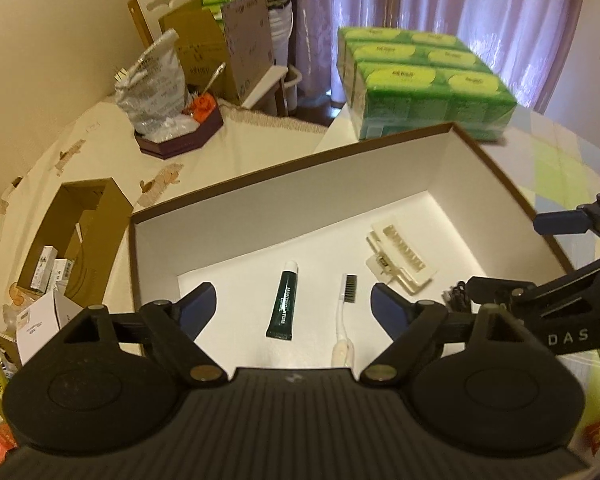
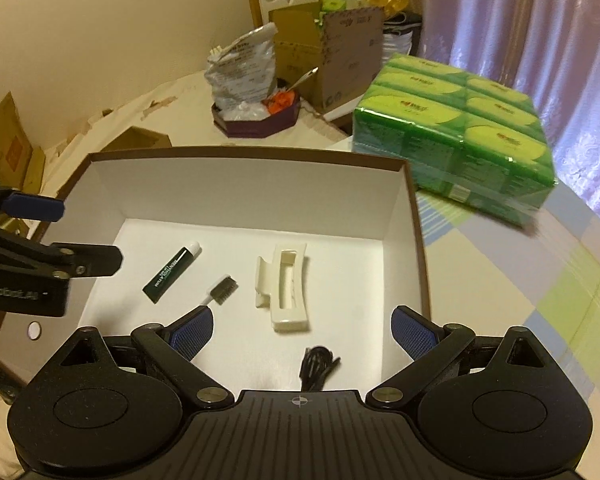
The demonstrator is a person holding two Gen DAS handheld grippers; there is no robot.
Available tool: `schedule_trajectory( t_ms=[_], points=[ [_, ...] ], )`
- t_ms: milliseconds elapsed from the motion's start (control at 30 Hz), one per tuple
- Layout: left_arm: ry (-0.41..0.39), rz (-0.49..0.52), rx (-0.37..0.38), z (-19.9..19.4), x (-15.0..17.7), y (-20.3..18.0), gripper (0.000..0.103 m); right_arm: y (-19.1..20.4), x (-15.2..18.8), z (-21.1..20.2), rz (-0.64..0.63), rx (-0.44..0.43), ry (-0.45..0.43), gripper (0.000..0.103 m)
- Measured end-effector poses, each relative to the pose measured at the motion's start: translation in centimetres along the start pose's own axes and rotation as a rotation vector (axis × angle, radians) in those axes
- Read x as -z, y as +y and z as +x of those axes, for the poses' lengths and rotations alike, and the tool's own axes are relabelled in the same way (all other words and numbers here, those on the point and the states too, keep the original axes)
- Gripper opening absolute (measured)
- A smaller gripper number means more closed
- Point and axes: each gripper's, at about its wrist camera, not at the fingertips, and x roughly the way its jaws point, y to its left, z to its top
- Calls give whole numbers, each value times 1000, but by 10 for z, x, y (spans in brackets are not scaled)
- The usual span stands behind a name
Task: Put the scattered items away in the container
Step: 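Carry lip gel and hair clip into the box and open both tools, then withdraw both tools from the box back toward the remaining items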
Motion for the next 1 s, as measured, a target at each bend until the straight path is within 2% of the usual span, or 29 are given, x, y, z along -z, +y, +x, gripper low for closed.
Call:
schedule_trajectory(
  t_ms=[467,1000],
  points=[
    [-87,-30,-14,-79,46,-12,92,9,36,-68,24,-16,-86,101],
    [-110,-33,-22,-123,90,-43,97,4,90,-129,73,-50,-155,101]
  ],
)
